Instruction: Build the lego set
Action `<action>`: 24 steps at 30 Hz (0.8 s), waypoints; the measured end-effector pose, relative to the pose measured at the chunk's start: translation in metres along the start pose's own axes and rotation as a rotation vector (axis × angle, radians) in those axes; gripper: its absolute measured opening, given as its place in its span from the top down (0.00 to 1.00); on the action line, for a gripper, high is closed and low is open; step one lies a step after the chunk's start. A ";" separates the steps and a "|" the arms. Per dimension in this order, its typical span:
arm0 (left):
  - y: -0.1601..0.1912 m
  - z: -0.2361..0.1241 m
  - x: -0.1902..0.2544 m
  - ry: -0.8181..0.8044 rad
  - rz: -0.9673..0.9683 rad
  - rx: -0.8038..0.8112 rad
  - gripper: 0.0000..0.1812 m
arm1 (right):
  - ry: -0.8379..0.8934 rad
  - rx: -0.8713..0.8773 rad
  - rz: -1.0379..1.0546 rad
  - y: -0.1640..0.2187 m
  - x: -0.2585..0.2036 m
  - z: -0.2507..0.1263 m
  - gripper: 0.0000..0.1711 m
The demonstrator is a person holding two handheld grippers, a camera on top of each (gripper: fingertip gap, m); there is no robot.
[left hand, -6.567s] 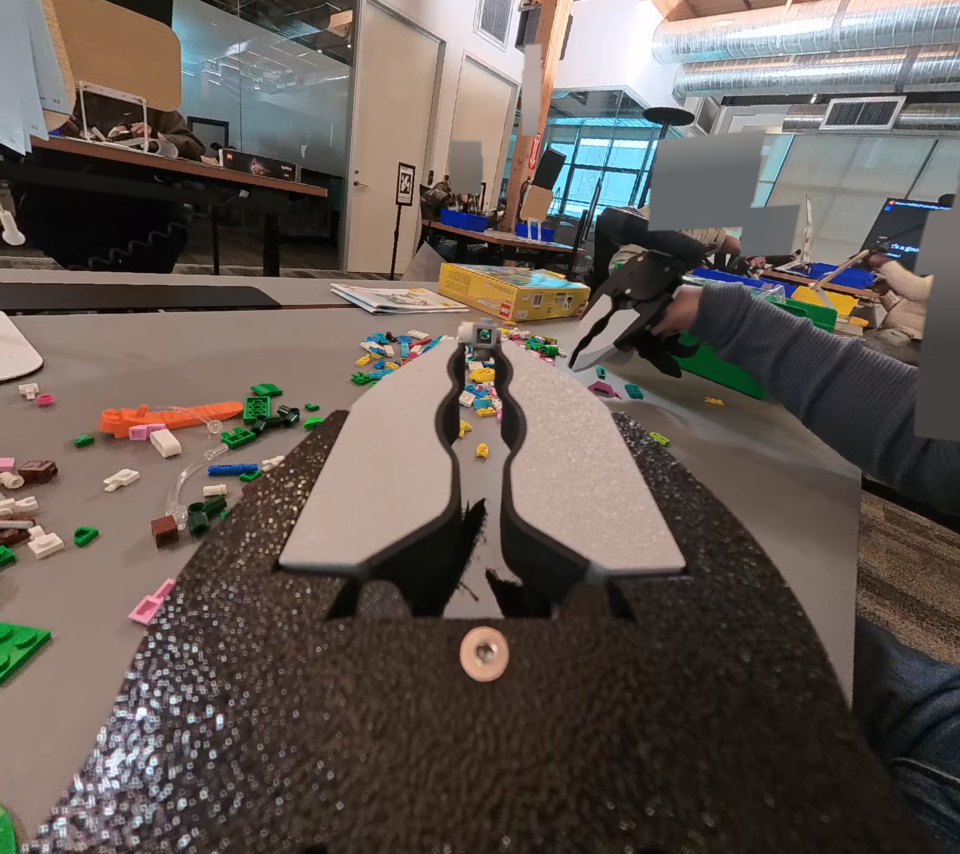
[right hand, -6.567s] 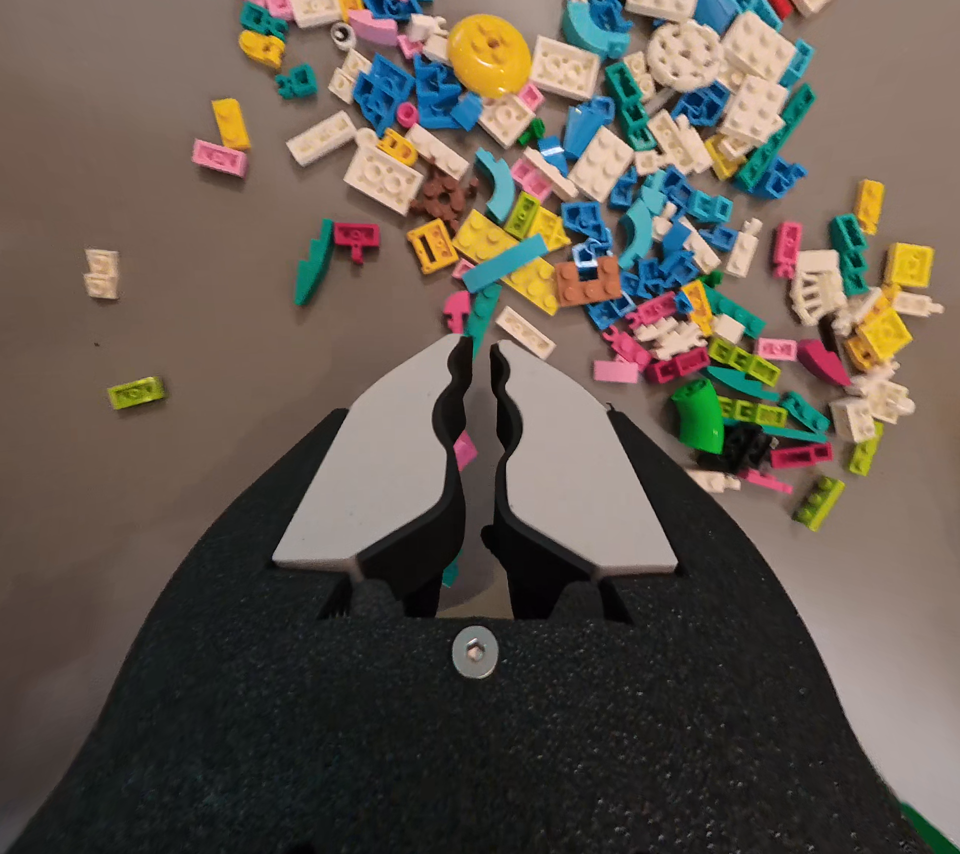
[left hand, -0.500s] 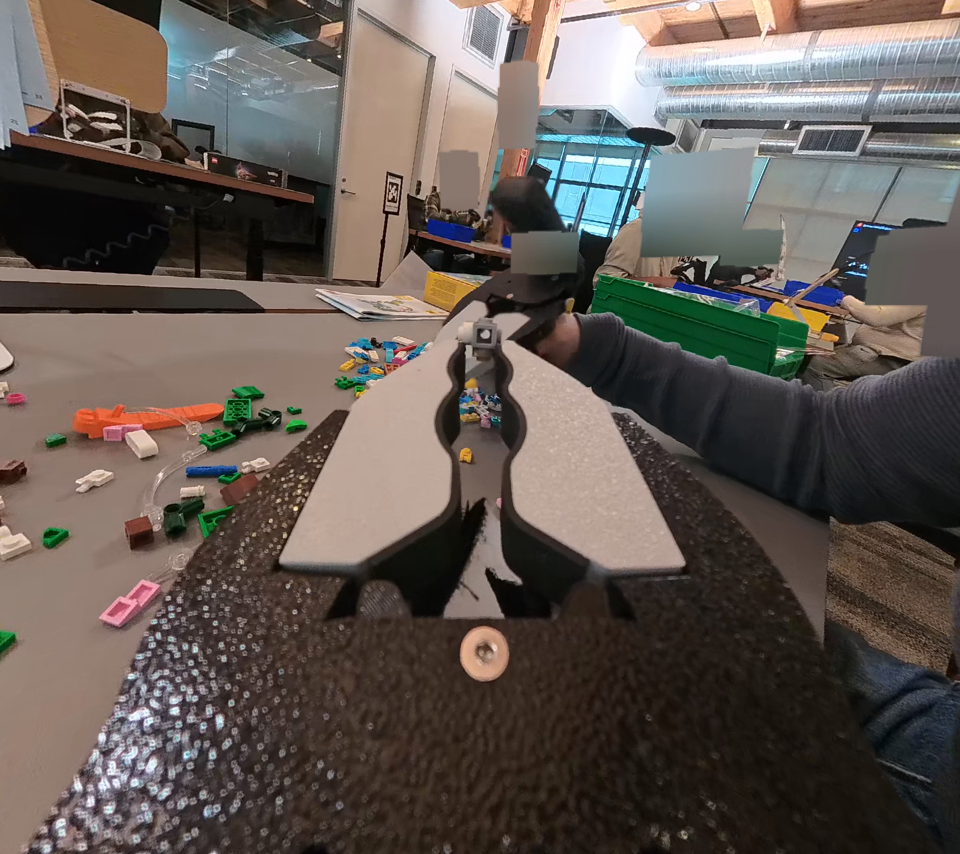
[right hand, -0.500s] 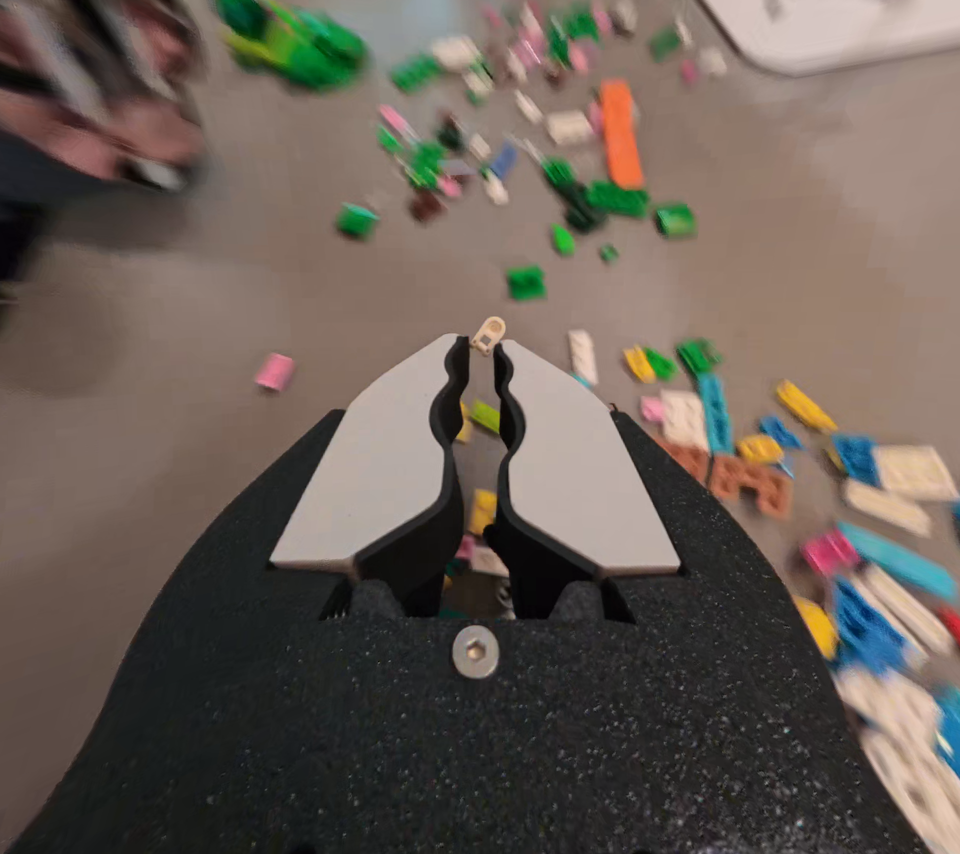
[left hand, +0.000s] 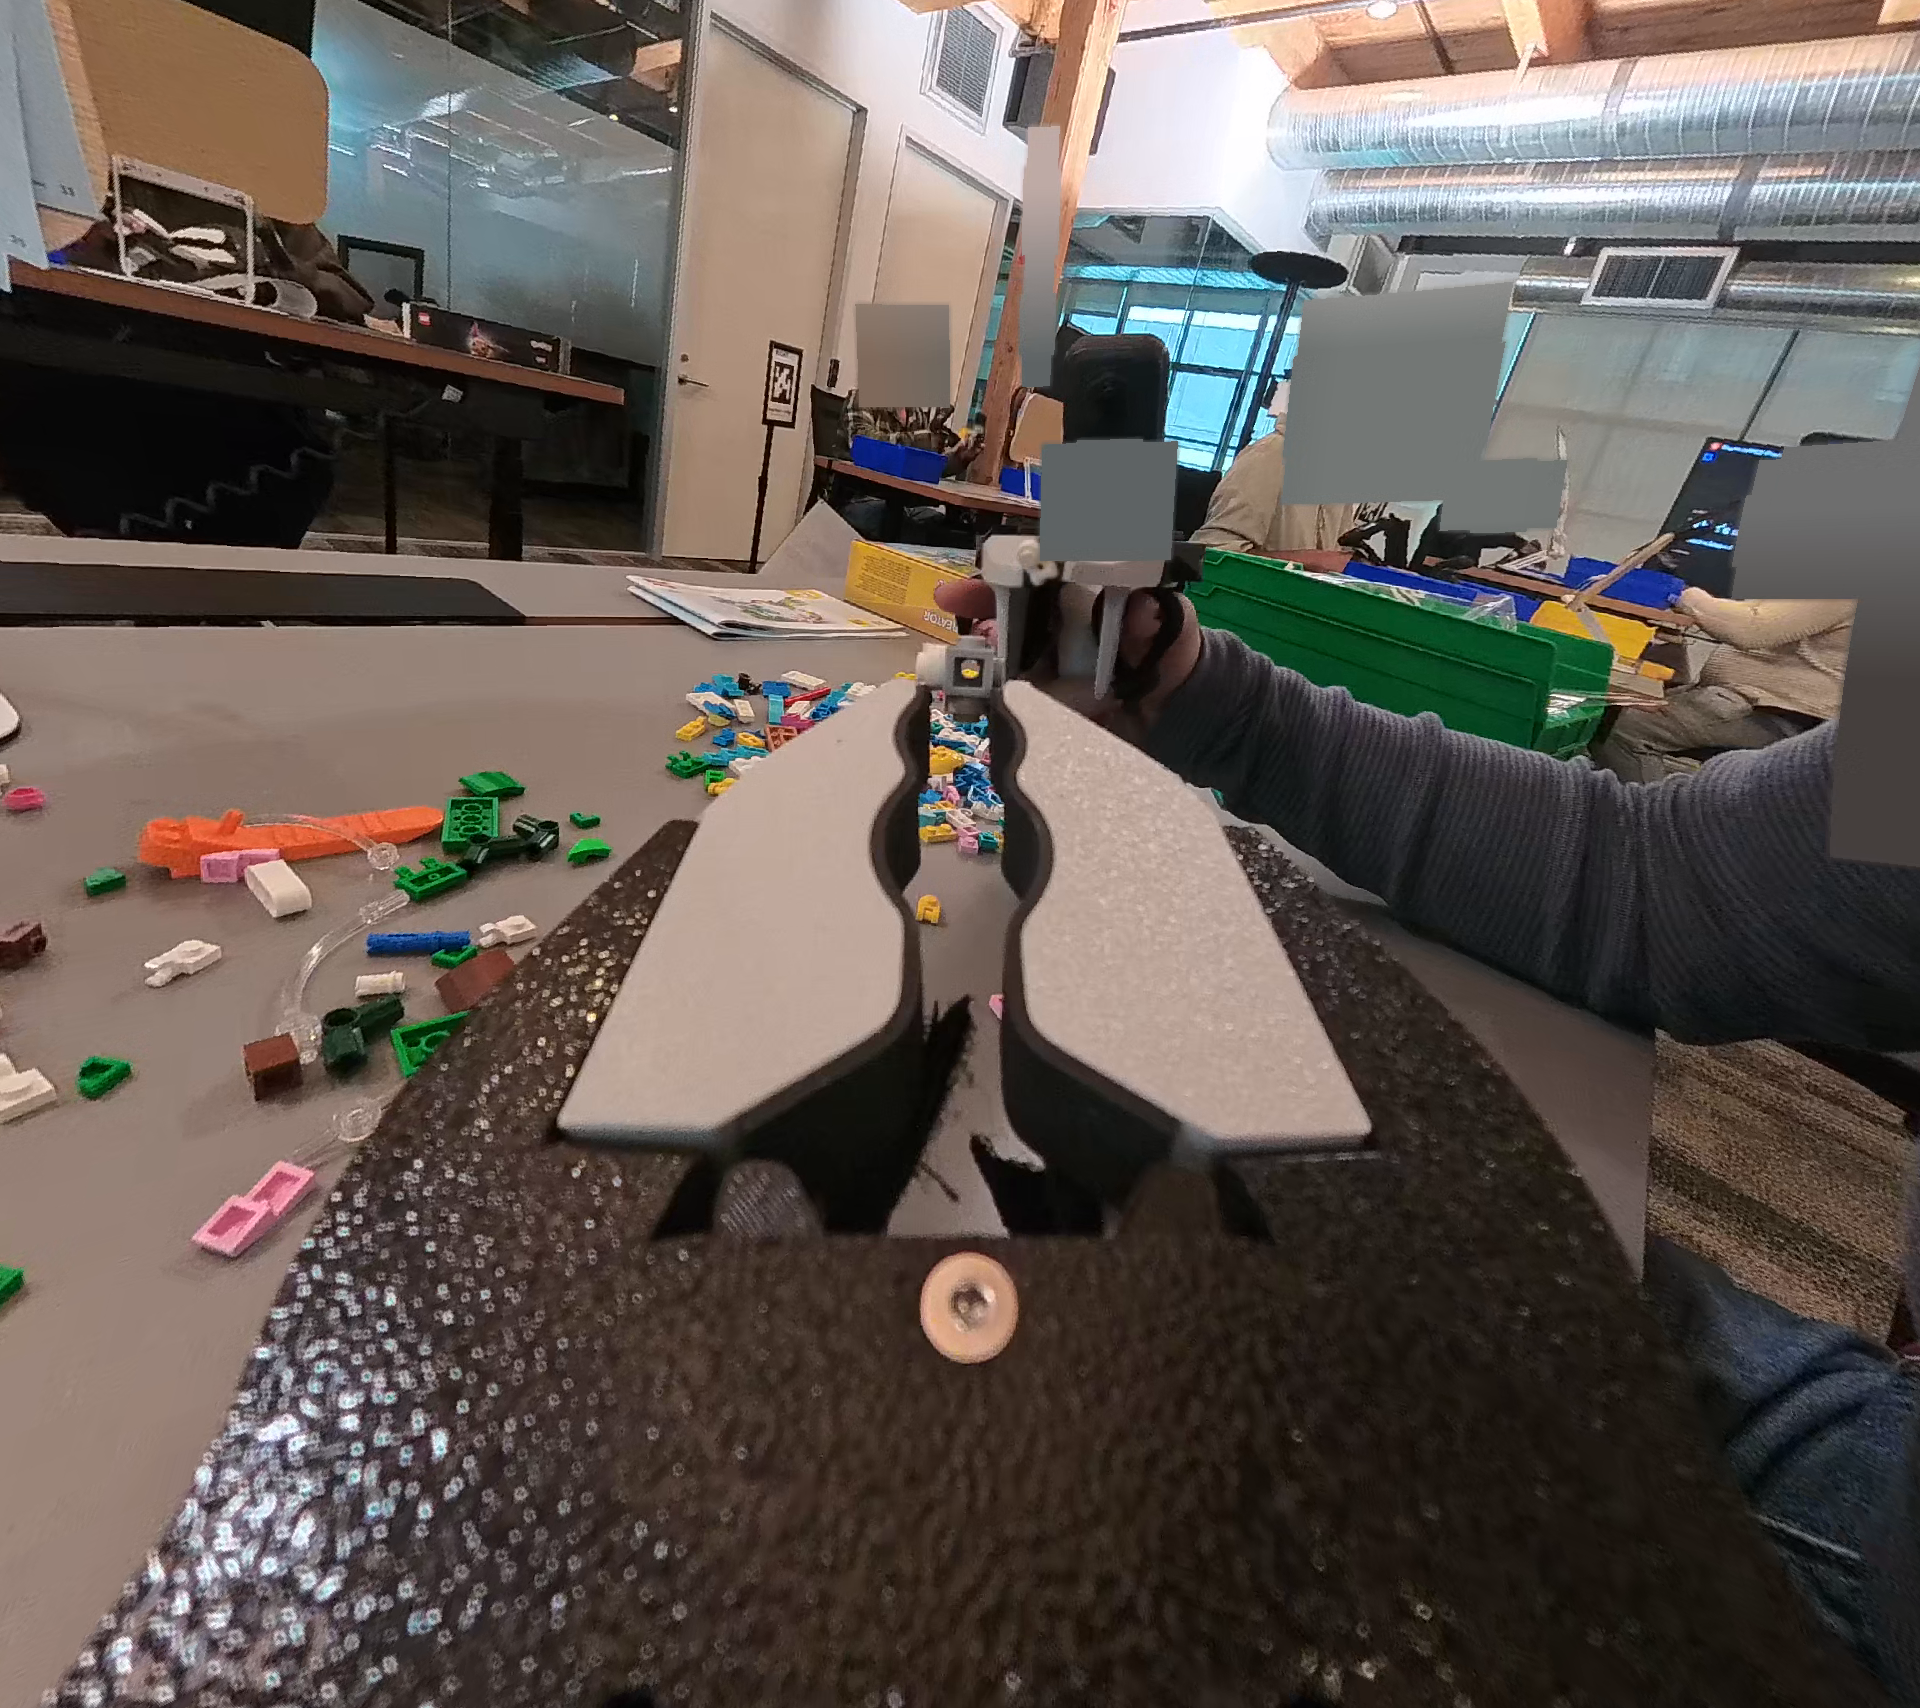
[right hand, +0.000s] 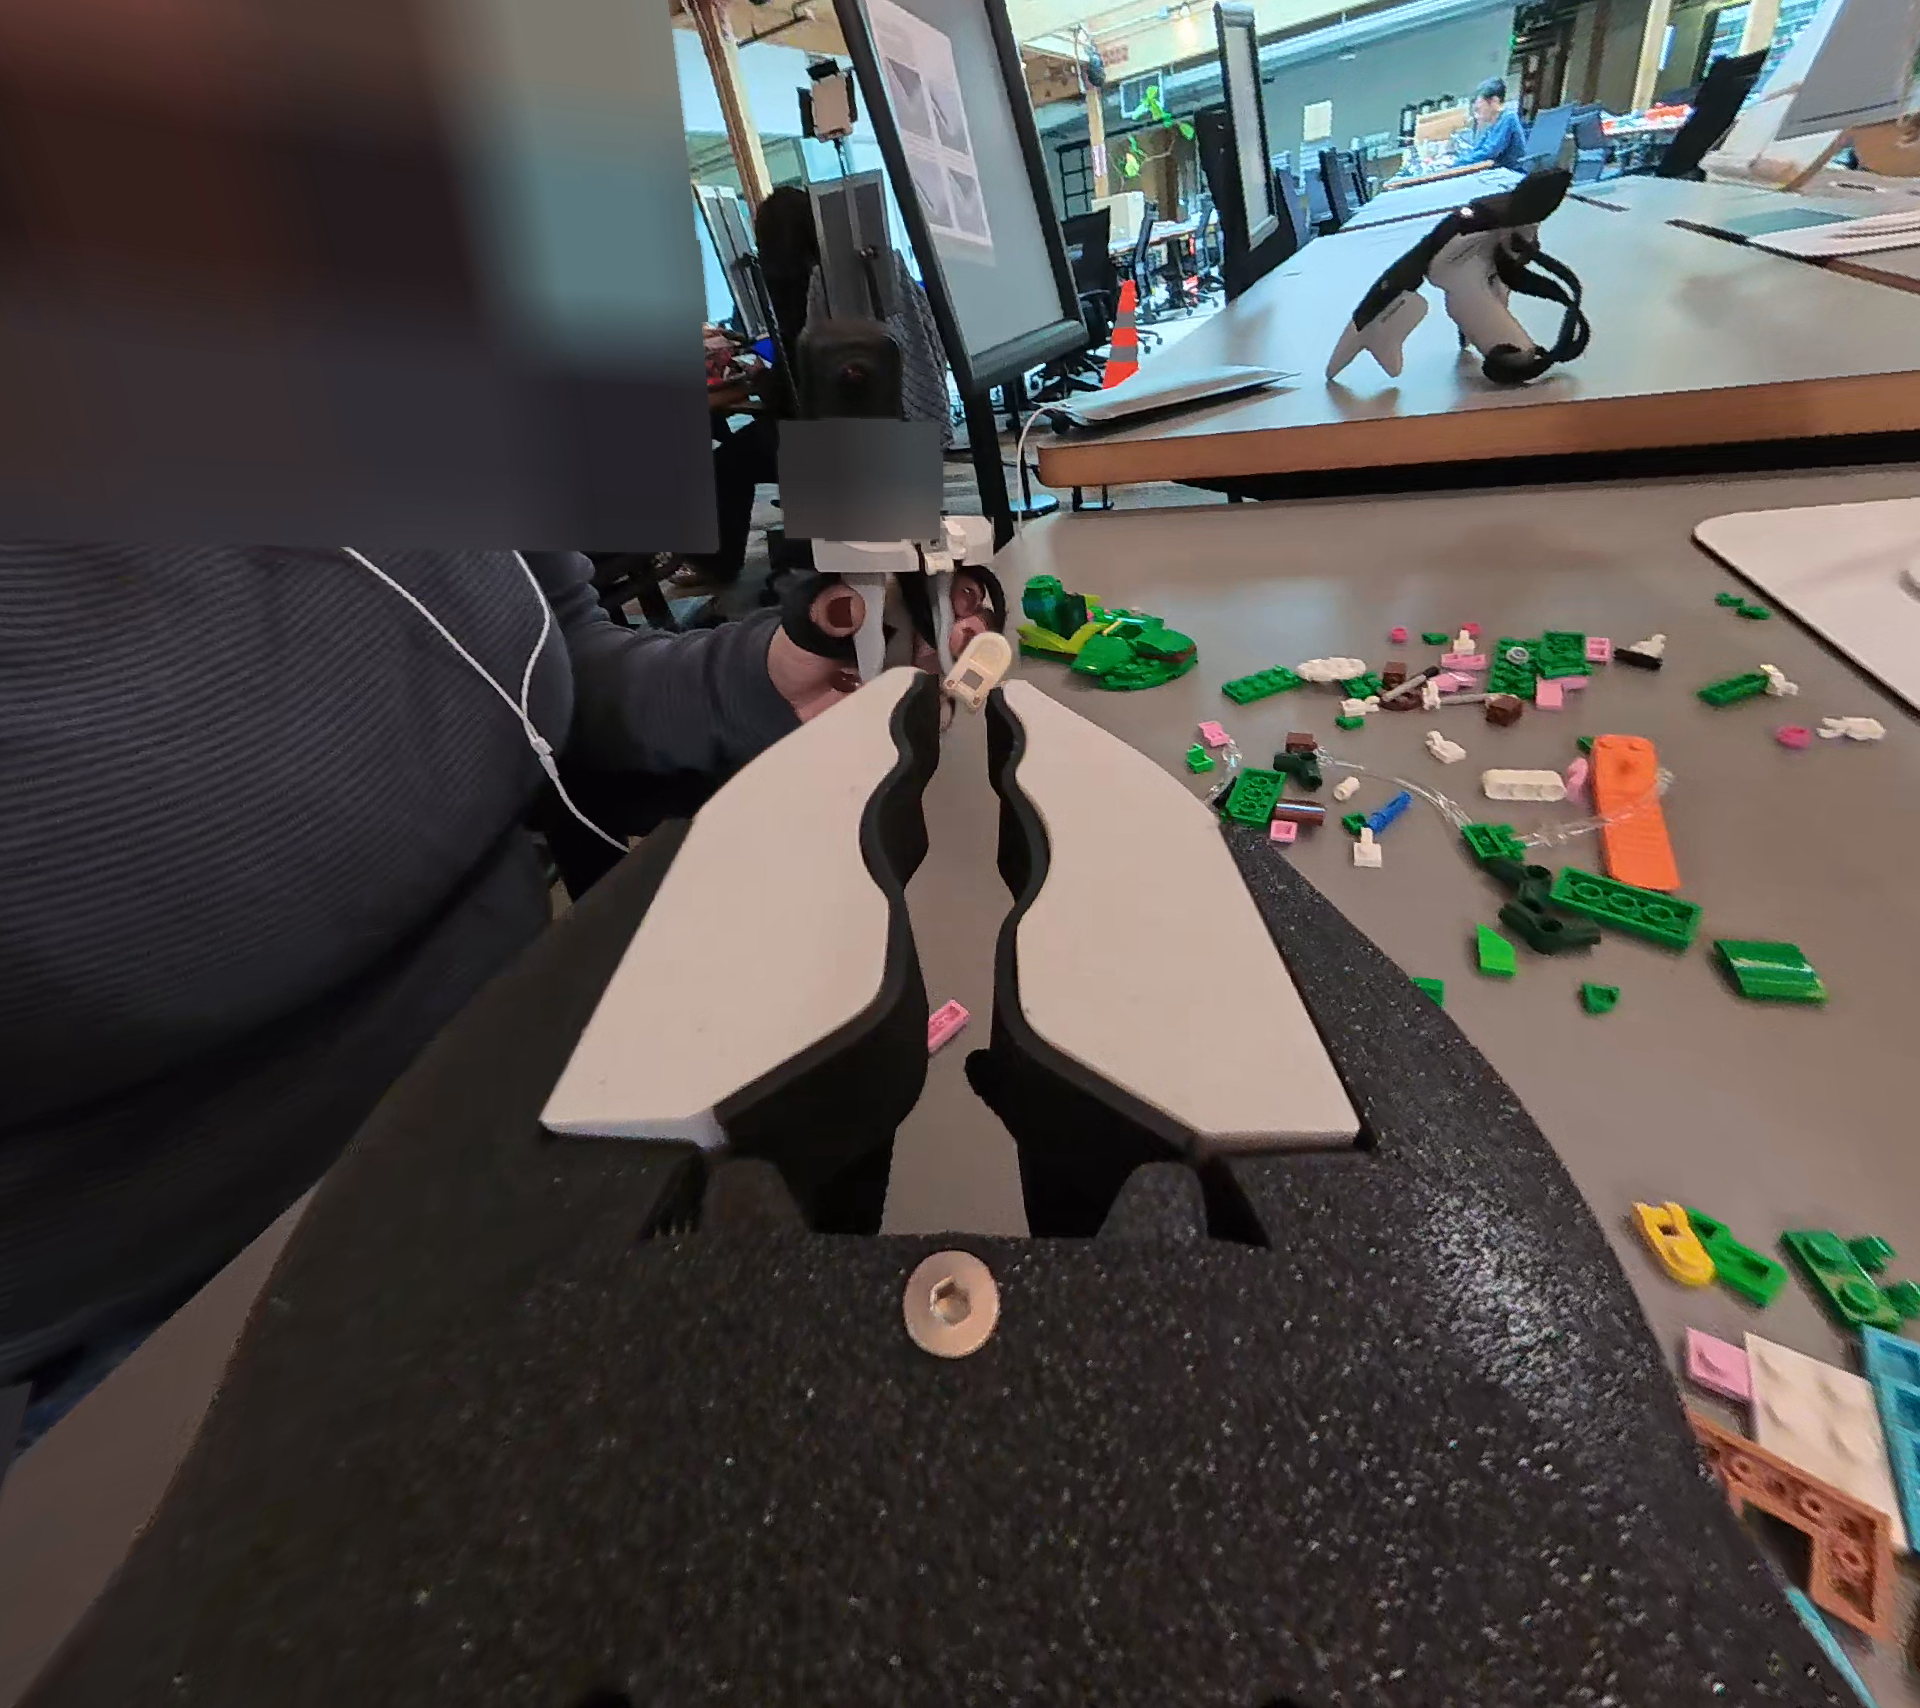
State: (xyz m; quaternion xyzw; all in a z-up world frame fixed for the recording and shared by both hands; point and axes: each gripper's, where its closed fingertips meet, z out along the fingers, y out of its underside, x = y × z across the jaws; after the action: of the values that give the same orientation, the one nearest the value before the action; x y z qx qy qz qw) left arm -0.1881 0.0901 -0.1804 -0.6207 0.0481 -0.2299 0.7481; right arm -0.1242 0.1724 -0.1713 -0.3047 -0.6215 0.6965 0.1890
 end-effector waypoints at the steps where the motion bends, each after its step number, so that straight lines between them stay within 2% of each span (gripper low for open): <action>1: 0.000 0.000 0.000 0.001 0.000 0.000 0.94 | -0.007 0.001 0.004 0.000 -0.001 0.001 0.95; 9: 0.000 0.000 0.000 0.001 0.000 0.000 0.94 | -0.031 -0.063 0.027 0.008 -0.005 0.012 0.95; 17: 0.000 0.000 0.001 0.003 0.000 -0.001 0.94 | 0.055 -0.550 -0.079 0.074 0.000 0.034 0.95; 21: 0.001 0.000 0.001 0.004 -0.001 -0.001 0.94 | 0.079 -0.816 -0.157 0.104 -0.001 0.032 0.95; 24: 0.000 0.000 0.001 0.005 -0.002 -0.001 0.94 | 0.034 -0.910 -0.161 0.115 -0.012 0.033 0.95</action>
State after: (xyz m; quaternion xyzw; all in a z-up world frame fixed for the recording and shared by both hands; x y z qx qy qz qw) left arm -0.1867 0.0898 -0.1804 -0.6205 0.0494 -0.2319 0.7475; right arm -0.1235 0.1223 -0.2808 -0.3188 -0.8825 0.3309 0.0999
